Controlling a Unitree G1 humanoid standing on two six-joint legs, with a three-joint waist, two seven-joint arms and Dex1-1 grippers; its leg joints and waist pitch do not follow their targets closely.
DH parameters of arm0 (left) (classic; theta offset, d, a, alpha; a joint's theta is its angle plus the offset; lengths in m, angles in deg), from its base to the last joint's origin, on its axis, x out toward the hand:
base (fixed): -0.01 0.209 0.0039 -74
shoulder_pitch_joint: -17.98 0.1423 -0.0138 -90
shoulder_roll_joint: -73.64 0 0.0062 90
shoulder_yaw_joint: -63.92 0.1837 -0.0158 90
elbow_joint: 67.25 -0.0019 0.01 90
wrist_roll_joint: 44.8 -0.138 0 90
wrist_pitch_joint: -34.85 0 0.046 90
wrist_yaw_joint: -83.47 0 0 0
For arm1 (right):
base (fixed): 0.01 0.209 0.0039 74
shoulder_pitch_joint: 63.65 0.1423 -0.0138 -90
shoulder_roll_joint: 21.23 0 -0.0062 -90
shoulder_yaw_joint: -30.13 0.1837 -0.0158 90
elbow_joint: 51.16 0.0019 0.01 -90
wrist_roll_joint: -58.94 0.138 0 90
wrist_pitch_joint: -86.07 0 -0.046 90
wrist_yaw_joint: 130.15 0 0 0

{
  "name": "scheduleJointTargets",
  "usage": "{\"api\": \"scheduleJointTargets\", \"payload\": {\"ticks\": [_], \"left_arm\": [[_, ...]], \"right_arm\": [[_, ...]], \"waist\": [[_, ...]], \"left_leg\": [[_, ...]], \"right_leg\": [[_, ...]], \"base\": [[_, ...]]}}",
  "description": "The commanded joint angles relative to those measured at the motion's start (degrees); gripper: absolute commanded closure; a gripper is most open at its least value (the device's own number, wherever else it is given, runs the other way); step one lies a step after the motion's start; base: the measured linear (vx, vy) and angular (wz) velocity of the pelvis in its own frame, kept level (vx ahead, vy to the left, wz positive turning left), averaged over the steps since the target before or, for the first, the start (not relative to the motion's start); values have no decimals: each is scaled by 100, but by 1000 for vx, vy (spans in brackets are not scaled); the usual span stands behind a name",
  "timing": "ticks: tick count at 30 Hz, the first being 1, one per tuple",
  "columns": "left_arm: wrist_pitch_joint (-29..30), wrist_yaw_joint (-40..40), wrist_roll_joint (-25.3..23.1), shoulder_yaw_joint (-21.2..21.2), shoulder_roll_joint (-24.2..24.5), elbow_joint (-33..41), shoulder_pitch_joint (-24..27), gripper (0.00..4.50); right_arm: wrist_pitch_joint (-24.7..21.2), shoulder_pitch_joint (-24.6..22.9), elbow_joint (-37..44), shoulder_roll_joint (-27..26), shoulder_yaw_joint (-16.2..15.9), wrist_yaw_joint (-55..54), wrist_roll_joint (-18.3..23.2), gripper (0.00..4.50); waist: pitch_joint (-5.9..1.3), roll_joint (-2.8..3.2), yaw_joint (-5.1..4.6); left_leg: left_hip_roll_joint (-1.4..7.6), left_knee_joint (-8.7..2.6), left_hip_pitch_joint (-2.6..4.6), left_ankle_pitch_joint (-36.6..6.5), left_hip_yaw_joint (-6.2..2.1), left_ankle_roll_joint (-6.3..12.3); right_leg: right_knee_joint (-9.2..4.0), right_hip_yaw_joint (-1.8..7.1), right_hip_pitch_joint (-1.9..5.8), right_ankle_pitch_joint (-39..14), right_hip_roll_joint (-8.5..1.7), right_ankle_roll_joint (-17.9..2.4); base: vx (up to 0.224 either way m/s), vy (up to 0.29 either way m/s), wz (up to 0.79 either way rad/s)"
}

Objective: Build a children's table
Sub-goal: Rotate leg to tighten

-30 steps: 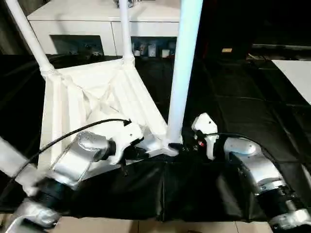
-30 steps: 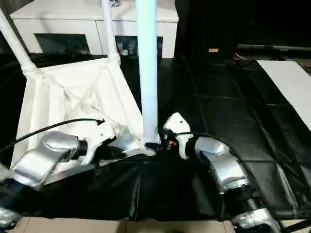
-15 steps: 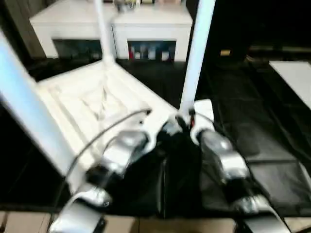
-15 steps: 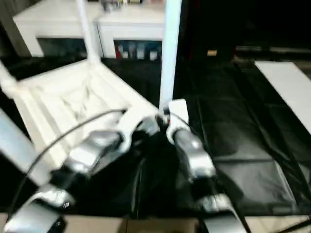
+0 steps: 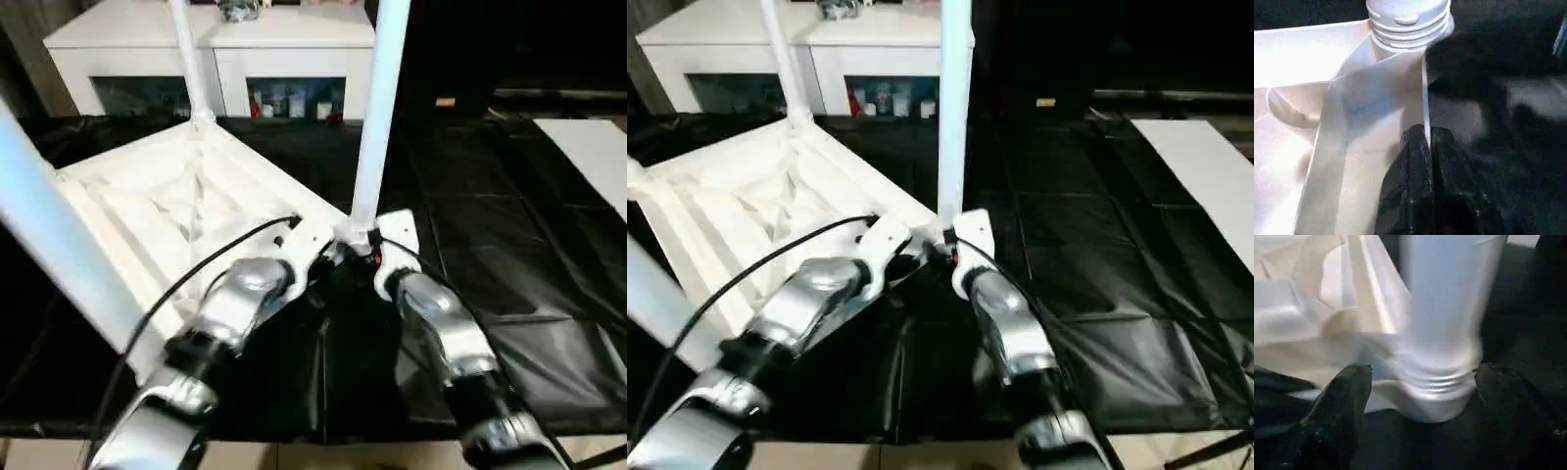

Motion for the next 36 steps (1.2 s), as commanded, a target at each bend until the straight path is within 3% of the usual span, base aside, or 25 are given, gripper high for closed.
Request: {"api": "scheduleJointTargets", "payload": {"ticks": [1,3,5,8,10,12,15,20,23,26,36], "left_arm": [[7,-543,-45,275,320,32,286,450],[33,-1077,73,397,646,329,421,450],[101,-1462,170,452,878,545,503,450],[11,-1923,258,531,1163,791,584,450],[-24,-2372,417,584,1401,1102,684,450],[150,-2653,573,613,1559,1381,737,450],[147,-2686,540,648,1614,1420,743,450],[230,-2725,475,665,1699,1539,796,450],[266,-2717,458,666,1725,1553,799,450],[277,-2715,471,665,1753,1547,797,450],[290,-2718,483,661,1732,1514,787,450]], "right_arm": [[-188,-159,492,320,-85,732,239,82],[-158,-371,887,838,-247,1574,424,82],[-117,-511,1128,1233,-389,2153,507,82],[-210,-584,1270,1492,-430,2597,659,82],[-270,-586,1344,1639,-476,2891,756,82],[-180,-447,1204,1641,-548,2996,700,82],[-86,-303,1024,1570,-602,2970,620,82],[99,-2,522,1446,-717,2903,385,82],[135,59,417,1427,-791,3020,369,82],[204,90,341,1436,-849,3094,342,117],[281,111,233,1512,-940,3356,359,201]], "waist": [[-281,-40,53],[-294,-10,50],[-281,-2,50],[-265,-9,61],[-240,-13,72],[-247,-19,84],[-259,-15,130],[-278,-35,134],[-268,-60,137],[-260,-50,130],[-283,-52,129]], "left_leg": [[224,-438,-64,-889,-58,387],[230,-419,-60,-691,-49,511],[239,-419,-61,-695,-37,614],[247,-432,-45,-865,-31,606],[268,-463,-29,-1050,-40,506],[277,-465,-3,-1071,-36,406],[260,-440,33,-846,-6,399],[236,-420,-7,-582,-11,431],[235,-420,-18,-620,-11,457],[238,-428,-11,-715,-16,403],[233,-404,-11,-617,-12,439]], "right_leg": [[-402,160,286,-880,-254,-1219],[-354,151,318,-333,-254,-1453],[-340,150,316,-213,-260,-1557],[-376,147,306,-524,-273,-1620],[-396,154,281,-945,-276,-1571],[-388,160,269,-1011,-278,-1555],[-347,160,240,-613,-253,-1656],[-299,154,294,-285,-264,-1679],[-313,156,306,-437,-273,-1649],[-332,154,299,-671,-272,-1591],[-308,155,312,-481,-262,-1633]], "base": [[0,0,0],[0,0,0],[0,0,0],[0,0,0],[0,0,0],[0,0,0],[0,0,0],[0,0,0],[0,0,0],[0,0,0],[0,0,0]]}}
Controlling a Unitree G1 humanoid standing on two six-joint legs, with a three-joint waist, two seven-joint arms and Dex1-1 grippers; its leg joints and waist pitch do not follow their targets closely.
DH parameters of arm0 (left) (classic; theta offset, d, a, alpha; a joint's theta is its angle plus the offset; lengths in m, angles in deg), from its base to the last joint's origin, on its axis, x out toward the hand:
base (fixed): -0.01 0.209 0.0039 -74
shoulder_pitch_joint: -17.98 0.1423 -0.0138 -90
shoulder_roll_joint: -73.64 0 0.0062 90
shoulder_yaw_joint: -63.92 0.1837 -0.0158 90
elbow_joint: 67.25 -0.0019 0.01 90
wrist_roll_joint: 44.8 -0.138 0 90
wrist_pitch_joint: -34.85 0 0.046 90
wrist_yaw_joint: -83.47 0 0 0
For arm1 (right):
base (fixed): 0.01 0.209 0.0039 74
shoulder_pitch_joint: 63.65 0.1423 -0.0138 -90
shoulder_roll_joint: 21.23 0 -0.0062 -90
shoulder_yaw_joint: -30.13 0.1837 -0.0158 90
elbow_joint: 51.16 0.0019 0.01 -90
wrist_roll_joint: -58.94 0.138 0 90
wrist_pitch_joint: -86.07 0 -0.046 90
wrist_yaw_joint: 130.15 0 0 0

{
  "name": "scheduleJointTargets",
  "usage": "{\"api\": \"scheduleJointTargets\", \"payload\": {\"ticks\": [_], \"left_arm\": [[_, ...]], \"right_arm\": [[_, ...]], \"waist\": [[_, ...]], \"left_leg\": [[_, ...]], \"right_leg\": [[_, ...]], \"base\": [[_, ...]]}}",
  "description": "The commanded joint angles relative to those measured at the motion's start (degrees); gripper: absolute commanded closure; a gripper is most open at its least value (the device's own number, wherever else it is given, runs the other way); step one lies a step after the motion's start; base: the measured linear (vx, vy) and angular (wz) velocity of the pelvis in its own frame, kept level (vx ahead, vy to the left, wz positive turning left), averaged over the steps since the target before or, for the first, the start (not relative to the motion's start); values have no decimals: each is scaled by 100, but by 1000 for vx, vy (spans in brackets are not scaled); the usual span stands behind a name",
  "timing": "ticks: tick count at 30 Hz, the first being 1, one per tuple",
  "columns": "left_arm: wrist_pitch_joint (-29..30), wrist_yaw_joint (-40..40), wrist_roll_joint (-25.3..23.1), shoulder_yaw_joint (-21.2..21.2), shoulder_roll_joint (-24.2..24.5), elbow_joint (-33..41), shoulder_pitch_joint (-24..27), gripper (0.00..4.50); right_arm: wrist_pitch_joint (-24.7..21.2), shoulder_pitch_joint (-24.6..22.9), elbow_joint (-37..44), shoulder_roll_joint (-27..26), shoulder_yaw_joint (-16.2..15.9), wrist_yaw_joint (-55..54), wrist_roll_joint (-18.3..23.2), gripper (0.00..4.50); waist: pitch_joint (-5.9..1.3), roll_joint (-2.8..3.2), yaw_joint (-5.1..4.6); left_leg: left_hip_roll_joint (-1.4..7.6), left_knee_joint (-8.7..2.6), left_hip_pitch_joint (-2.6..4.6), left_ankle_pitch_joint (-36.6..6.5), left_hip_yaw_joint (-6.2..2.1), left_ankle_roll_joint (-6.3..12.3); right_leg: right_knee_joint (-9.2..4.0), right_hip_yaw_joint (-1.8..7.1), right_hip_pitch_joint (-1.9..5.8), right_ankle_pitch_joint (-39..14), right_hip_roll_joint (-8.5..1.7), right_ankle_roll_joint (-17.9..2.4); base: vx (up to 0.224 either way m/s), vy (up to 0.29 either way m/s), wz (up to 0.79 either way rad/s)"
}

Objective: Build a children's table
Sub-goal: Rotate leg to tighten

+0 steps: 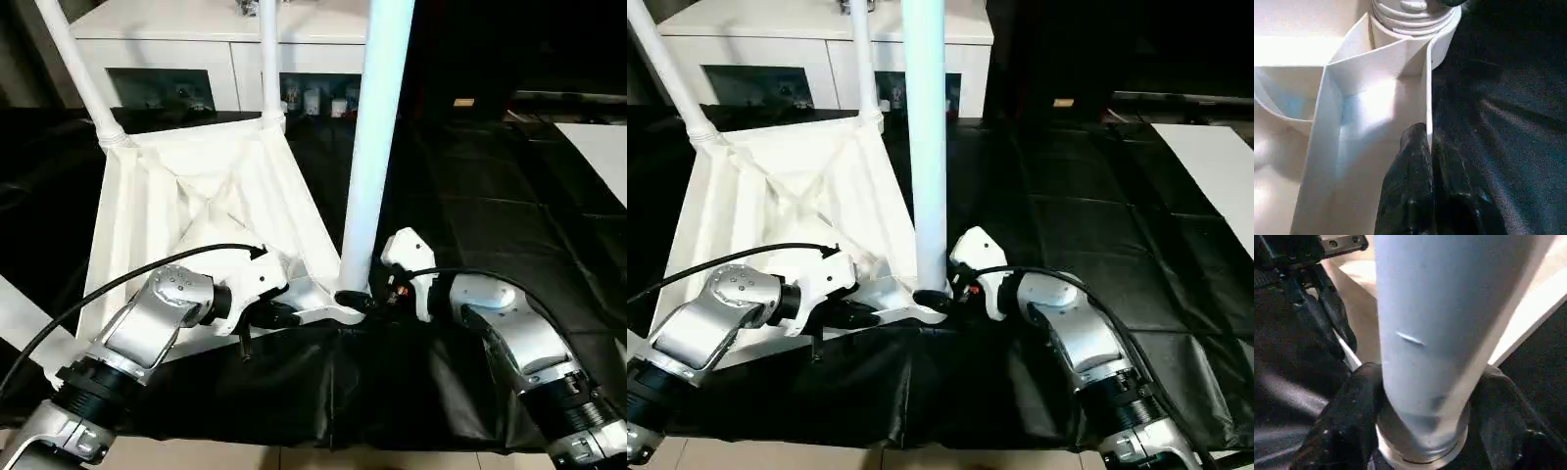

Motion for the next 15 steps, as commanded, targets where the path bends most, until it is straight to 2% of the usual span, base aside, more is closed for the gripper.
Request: {"api": "scheduleJointTargets", "payload": {"ticks": [1,6,10,12,13,14,15], "left_arm": [[87,-224,-26,251,13,-6,106,450],[79,-209,-24,250,-7,-36,91,450],[118,2,-57,175,-110,-135,56,450],[178,176,-70,114,-210,-214,19,450],[217,483,-143,43,-360,-355,-50,450],[217,483,-143,43,-360,-355,-50,450],[336,892,-177,-85,-621,-583,-178,450]], "right_arm": [[-91,-8,-131,121,-55,122,-119,205],[-78,4,-211,120,-69,161,-112,234],[-170,83,-495,-101,33,-359,-253,238],[-233,119,-650,-228,121,-685,-309,239],[-311,161,-837,-415,260,-1130,-358,239],[-311,161,-837,-415,260,-1130,-358,240],[-461,213,-998,-668,436,-1653,-365,241]], "waist": [[-300,-30,6],[-305,-41,10],[-289,-36,3],[-263,-34,-9],[-252,-42,-35],[-244,-36,-49],[-243,-49,-63]], "left_leg": [[228,-399,-15,-558,-28,456],[225,-387,-16,-485,-22,523],[230,-402,-7,-629,-24,469],[226,-423,-9,-808,-24,365],[223,-441,-12,-1003,-33,244],[215,-458,2,-1260,-49,118],[210,-459,20,-1416,-53,14]], "right_leg": [[-280,153,300,-375,-254,-1654],[-273,150,308,-286,-257,-1700],[-298,146,290,-538,-256,-1679],[-331,151,271,-846,-256,-1621],[-357,154,269,-1157,-250,-1535],[-383,146,245,-1538,-246,-1416],[-408,152,223,-1808,-247,-1310]], "base": [[0,0,0],[0,0,0],[0,0,0],[0,0,0],[0,0,0],[0,0,0],[0,0,0]]}}
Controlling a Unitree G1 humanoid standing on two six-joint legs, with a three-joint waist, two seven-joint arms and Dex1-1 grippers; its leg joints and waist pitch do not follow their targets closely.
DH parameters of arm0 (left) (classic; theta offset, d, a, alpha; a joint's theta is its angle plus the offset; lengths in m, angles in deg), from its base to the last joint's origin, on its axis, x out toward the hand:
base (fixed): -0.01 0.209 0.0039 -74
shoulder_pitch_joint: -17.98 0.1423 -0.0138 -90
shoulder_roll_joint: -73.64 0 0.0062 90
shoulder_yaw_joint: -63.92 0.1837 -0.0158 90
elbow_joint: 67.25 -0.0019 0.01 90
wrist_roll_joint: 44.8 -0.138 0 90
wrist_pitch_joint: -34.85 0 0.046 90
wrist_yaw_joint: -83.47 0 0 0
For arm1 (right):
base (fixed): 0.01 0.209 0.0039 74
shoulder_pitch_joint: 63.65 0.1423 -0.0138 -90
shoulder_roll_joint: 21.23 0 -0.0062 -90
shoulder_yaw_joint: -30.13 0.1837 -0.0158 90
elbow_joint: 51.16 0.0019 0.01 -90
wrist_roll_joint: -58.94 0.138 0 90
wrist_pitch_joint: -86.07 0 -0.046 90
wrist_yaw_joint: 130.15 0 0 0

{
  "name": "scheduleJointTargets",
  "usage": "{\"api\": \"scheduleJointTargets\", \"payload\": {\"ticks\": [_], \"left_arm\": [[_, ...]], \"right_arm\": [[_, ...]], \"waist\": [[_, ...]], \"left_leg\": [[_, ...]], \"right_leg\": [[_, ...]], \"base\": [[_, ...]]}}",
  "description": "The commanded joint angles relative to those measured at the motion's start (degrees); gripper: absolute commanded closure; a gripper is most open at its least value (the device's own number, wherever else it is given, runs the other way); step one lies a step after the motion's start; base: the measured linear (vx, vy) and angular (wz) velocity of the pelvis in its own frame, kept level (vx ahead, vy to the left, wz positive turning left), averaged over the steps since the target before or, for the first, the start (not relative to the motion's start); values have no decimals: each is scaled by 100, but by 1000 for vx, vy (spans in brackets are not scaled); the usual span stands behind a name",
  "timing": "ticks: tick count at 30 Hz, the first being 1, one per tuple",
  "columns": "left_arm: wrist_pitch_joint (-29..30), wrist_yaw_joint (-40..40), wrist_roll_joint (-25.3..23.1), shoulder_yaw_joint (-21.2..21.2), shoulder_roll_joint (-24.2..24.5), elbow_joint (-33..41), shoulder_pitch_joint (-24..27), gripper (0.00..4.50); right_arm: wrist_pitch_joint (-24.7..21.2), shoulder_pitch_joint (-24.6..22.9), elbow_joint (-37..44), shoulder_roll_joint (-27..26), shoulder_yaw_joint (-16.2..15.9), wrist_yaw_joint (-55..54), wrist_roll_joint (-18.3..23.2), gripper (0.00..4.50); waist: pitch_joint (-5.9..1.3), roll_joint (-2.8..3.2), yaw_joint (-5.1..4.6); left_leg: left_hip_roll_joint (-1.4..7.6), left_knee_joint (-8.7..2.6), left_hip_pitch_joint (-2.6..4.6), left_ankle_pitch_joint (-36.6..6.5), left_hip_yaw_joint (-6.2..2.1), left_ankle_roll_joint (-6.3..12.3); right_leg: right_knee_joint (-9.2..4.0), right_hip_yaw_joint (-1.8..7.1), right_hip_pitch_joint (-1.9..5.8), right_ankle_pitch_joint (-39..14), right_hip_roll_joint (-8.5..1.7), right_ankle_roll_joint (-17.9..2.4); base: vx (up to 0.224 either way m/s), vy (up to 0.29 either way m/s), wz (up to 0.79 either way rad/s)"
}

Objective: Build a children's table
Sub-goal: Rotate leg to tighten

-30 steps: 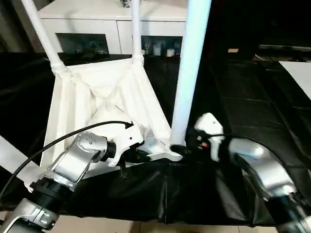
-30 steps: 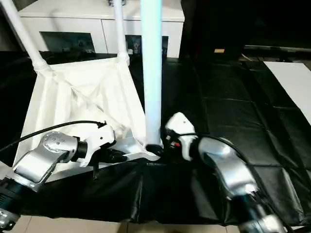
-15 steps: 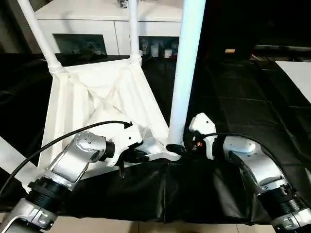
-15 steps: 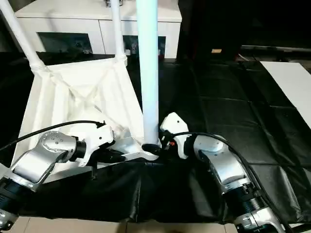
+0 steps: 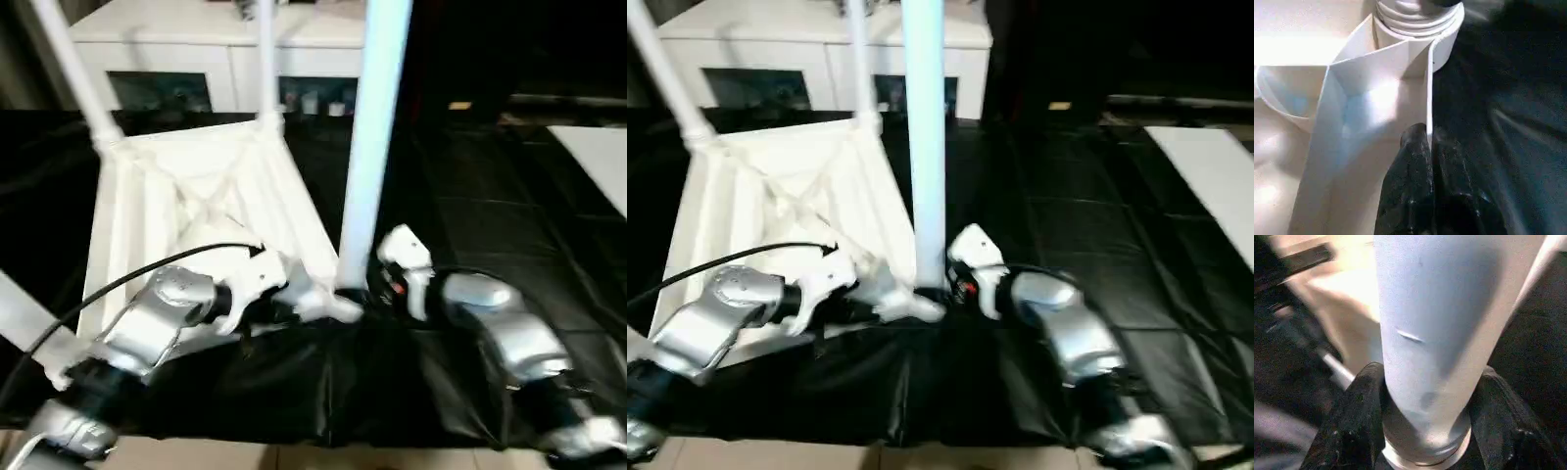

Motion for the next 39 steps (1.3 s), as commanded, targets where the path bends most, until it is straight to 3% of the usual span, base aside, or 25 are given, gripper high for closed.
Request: {"api": "scheduleJointTargets", "payload": {"ticks": [1,3,6,9,11,12,13,16,18,19,21,23,24,28,32,34,35,38,39], "left_arm": [[200,337,-36,53,-245,-241,-46,450],[471,1010,-38,-156,-775,-606,-302,450],[537,1364,-79,-243,-1030,-822,-440,450],[522,1676,-111,-324,-1222,-1022,-536,450],[347,2475,-371,-392,-1638,-1675,-808,450],[262,2669,-465,-369,-1732,-1908,-895,450],[211,2791,-496,-379,-1797,-2057,-948,450],[165,2867,-573,-314,-1811,-2191,-1001,450],[157,2839,-662,-209,-1741,-2222,-1018,450],[164,2805,-715,-148,-1690,-2214,-1014,450],[216,2681,-703,-145,-1594,-2129,-959,450],[207,2602,-710,-155,-1552,-2147,-950,450],[188,2539,-704,-174,-1503,-2135,-932,450],[186,2317,-668,-129,-1353,-1971,-861,450],[-128,1747,-648,117,-1012,-1664,-684,450],[-151,1433,-623,231,-819,-1449,-568,450],[-116,877,-523,352,-492,-1038,-379,450],[-308,40,-337,497,-25,-521,-177,450],[-407,-177,-289,534,100,-400,-131,450]], "right_arm": [[-322,25,-445,-139,193,-855,-290,241],[-552,183,-738,-645,502,-1905,-312,241],[-643,300,-926,-898,672,-2416,-296,243],[-638,386,-1052,-1062,753,-2783,-325,244],[-617,677,-1470,-1554,959,-3775,-421,245],[-577,791,-1628,-1723,1005,-4092,-487,245],[-543,868,-1732,-1822,1008,-4254,-542,245],[-449,956,-1866,-1924,975,-4291,-559,245],[-221,1008,-1878,-2048,1010,-3970,-335,245],[-113,991,-1791,-2078,1003,-3758,-244,190],[192,853,-1433,-1934,717,-3355,-398,178],[236,799,-1298,-1884,714,-3300,-428,172],[262,735,-1132,-1807,709,-3283,-456,157],[143,569,-684,-1613,742,-3113,-337,123],[-171,223,98,-1157,779,-2268,-43,91],[-322,37,486,-777,646,-1723,37,86],[-420,-263,1033,-80,398,-833,109,86],[-393,-604,1534,706,180,202,293,86],[-392,-663,1602,836,162,397,358,86]], "waist": [[-212,-6,-12],[-225,-16,-42],[-241,-18,-82],[-263,-22,-89],[-276,-2,-82],[-284,-13,-111],[-288,-19,-99],[-282,-14,-75],[-296,-24,-66],[-294,-22,-60],[-285,-7,-55],[-273,-24,-63],[-263,-32,-96],[-258,-28,-121],[-282,-17,-92],[-283,16,-60],[-279,46,-11],[-273,39,38],[-250,46,39]], "left_leg": [[202,-489,1,-1493,-60,-11],[192,-496,-13,-1524,-75,-76],[176,-493,-40,-1475,-88,-98],[170,-481,-57,-1327,-79,-45],[164,-463,-61,-1141,-66,15],[145,-459,-39,-1158,-59,-11],[149,-461,-35,-1145,-64,-17],[162,-471,-52,-1154,-69,10],[176,-468,-60,-1019,-62,126],[182,-468,-60,-1026,-60,156],[187,-466,-63,-1008,-57,194],[188,-477,-87,-1021,-59,222],[184,-495,-105,-1120,-76,191],[191,-504,-76,-1312,-82,135],[208,-486,-78,-981,-77,270],[217,-476,-68,-864,-74,341],[234,-477,-58,-746,-76,421],[258,-467,-50,-798,-60,488],[259,-484,-46,-928,-48,504]], "right_leg": [[-443,144,200,-1947,-244,-1224],[-464,150,189,-2092,-247,-1078],[-476,143,199,-2046,-246,-1015],[-461,147,206,-1720,-241,-1079],[-437,152,219,-1367,-239,-1152],[-453,147,190,-1397,-223,-1188],[-448,144,207,-1374,-228,-1186],[-433,143,226,-1250,-237,-1157],[-400,136,245,-847,-243,-1227],[-401,136,245,-817,-249,-1235],[-401,134,254,-784,-253,-1289],[-408,136,268,-824,-260,-1295],[-425,128,286,-1088,-264,-1236],[-461,140,240,-1472,-256,-1156],[-403,146,273,-750,-243,-1280],[-388,142,293,-451,-235,-1352],[-358,128,308,-142,-241,-1476],[-346,146,324,-123,-259,-1532],[-368,145,288,-306,-259,-1581]], "base": [[0,0,0],[0,0,0],[0,0,0],[0,0,0],[0,0,0],[0,0,0],[0,0,0],[0,0,0],[0,0,0],[0,0,0],[0,0,0],[0,0,0],[0,0,0],[0,0,0],[0,0,0],[0,0,0],[0,0,0],[0,0,0],[0,0,0]]}}
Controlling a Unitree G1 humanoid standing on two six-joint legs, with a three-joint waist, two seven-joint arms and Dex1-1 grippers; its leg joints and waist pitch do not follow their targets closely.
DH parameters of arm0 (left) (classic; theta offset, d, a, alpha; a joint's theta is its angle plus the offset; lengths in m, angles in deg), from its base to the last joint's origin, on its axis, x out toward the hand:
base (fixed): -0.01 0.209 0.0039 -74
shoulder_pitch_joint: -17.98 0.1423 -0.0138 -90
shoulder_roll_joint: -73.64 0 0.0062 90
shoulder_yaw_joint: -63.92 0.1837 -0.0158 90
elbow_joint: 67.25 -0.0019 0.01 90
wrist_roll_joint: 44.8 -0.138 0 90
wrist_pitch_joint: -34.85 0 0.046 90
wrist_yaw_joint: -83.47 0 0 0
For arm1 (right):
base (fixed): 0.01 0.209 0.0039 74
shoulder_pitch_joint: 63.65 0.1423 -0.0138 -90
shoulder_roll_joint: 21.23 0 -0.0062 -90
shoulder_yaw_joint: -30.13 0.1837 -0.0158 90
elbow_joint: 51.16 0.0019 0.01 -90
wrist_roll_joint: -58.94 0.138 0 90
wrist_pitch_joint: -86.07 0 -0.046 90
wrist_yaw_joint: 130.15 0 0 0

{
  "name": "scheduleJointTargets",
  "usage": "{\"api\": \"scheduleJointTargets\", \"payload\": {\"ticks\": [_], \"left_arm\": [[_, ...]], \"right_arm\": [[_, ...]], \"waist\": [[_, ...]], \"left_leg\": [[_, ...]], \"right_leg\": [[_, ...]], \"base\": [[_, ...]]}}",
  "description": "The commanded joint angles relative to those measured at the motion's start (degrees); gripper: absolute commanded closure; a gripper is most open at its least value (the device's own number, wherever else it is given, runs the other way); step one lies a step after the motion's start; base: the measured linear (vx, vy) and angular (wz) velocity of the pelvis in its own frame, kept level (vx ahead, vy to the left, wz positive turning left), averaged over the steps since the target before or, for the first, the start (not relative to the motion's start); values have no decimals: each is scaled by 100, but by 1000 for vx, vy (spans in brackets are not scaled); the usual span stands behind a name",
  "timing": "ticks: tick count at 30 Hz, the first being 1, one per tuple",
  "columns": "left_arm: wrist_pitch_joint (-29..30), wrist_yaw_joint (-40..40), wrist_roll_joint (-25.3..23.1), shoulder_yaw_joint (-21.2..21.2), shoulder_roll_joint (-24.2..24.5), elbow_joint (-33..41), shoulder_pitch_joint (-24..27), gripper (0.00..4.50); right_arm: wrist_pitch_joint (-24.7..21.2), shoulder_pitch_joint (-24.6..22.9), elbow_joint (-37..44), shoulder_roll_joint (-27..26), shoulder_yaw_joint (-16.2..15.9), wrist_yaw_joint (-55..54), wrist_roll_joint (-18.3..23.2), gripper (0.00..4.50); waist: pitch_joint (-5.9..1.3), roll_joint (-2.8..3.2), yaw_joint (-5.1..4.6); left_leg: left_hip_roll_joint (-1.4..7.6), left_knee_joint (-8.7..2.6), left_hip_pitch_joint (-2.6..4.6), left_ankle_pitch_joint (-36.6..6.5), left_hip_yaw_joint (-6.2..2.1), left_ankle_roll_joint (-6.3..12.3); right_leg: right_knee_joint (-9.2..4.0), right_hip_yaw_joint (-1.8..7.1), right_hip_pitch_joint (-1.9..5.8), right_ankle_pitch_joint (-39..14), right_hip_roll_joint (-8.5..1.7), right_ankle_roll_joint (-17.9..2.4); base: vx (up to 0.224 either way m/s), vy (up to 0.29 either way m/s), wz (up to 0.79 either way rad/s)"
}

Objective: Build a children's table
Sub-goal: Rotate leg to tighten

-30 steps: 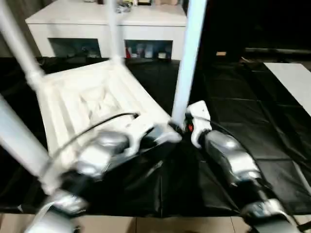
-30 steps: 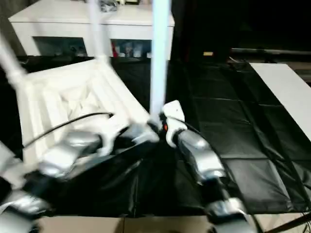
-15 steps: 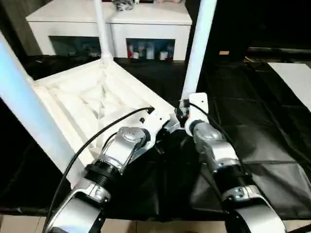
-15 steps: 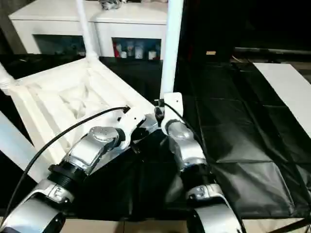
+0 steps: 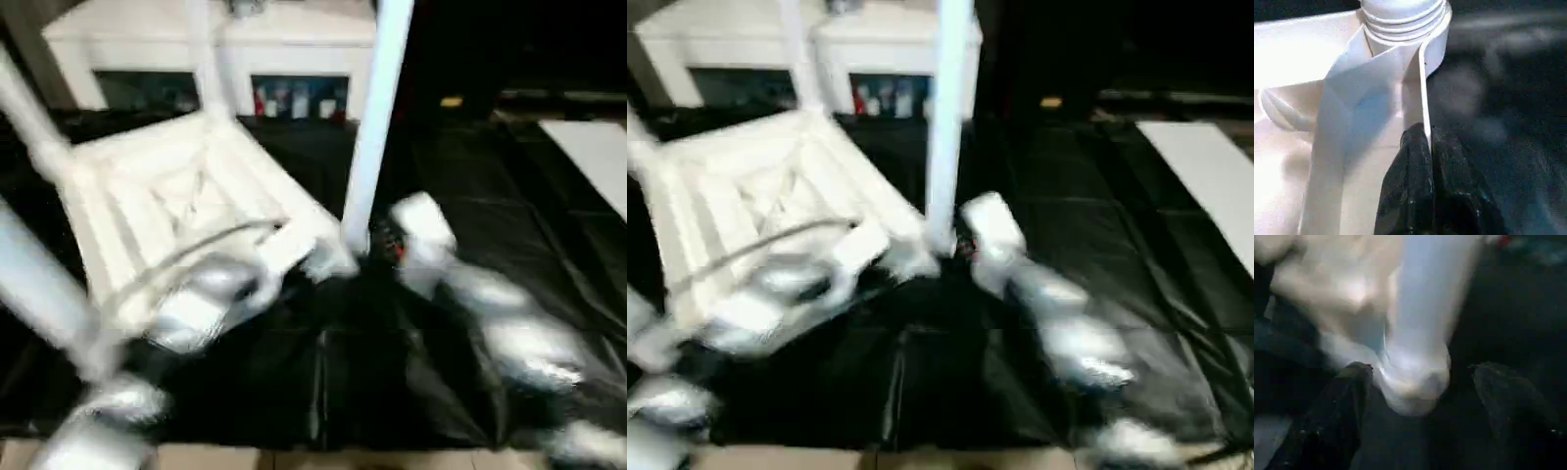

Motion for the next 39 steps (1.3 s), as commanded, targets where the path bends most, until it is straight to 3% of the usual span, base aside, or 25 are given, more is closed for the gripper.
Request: {"api": "scheduleJointTargets", "payload": {"ticks": [1,3,5,6,7,8,9,15,23,33,39], "left_arm": [[38,-398,-89,423,29,-15,138,450],[-130,-1134,209,525,415,506,324,450],[-159,-1340,153,666,611,665,345,450],[-165,-1307,102,674,629,674,344,450],[-165,-1307,102,674,629,674,344,450],[-154,-1202,60,614,591,645,334,450],[-154,-1202,60,614,591,645,334,450],[-98,-1238,77,560,589,700,334,450],[-118,-1237,46,535,622,695,362,450],[-106,-1255,62,512,615,659,374,450],[-55,-1295,100,521,610,692,434,450]], "right_arm": [[-34,33,229,-25,-137,344,135,86],[-76,-53,349,228,-182,827,276,86],[0,11,251,232,-250,935,214,86],[0,48,213,214,-278,921,197,86],[0,48,213,214,-278,921,197,86],[-43,123,133,172,-345,906,195,86],[-43,123,133,172,-345,906,195,86],[268,314,-376,24,-705,971,-222,86],[357,392,-560,8,-754,978,-270,86],[446,468,-803,-132,-702,1046,-244,167],[428,446,-842,-231,-691,1072,-205,182]], "waist": [[-253,44,17],[-224,29,24],[-222,45,24],[-228,50,64],[-228,50,64],[-237,62,97],[-232,71,114],[-257,35,136],[-260,39,153],[-275,49,155],[-270,39,150]], "left_leg": [[247,-421,-30,-926,-37,506],[260,-451,-27,-1227,-49,368],[264,-452,4,-1237,-39,312],[266,-432,57,-1154,-10,304],[266,-432,57,-1154,-10,304],[254,-412,61,-905,13,330],[250,-420,20,-816,1,326],[224,-396,2,-679,1,285],[221,-384,3,-661,2,329],[216,-364,7,-559,4,386],[218,-371,2,-638,-2,347]], "right_leg": [[-323,164,316,-301,-277,-1582],[-348,175,298,-999,-300,-1533],[-364,178,263,-1128,-289,-1515],[-368,185,218,-1005,-277,-1543],[-368,185,218,-1005,-277,-1543],[-316,183,227,-593,-252,-1628],[-299,180,261,-528,-264,-1619],[-262,173,285,-352,-271,-1584],[-267,172,297,-436,-274,-1558],[-242,165,300,-262,-267,-1618],[-250,164,305,-421,-270,-1593]], "base": [[0,0,0],[0,0,0],[0,0,0],[0,0,0],[0,0,0],[0,0,0],[0,0,0],[0,0,0],[0,0,0],[0,0,0],[0,0,0]]}}
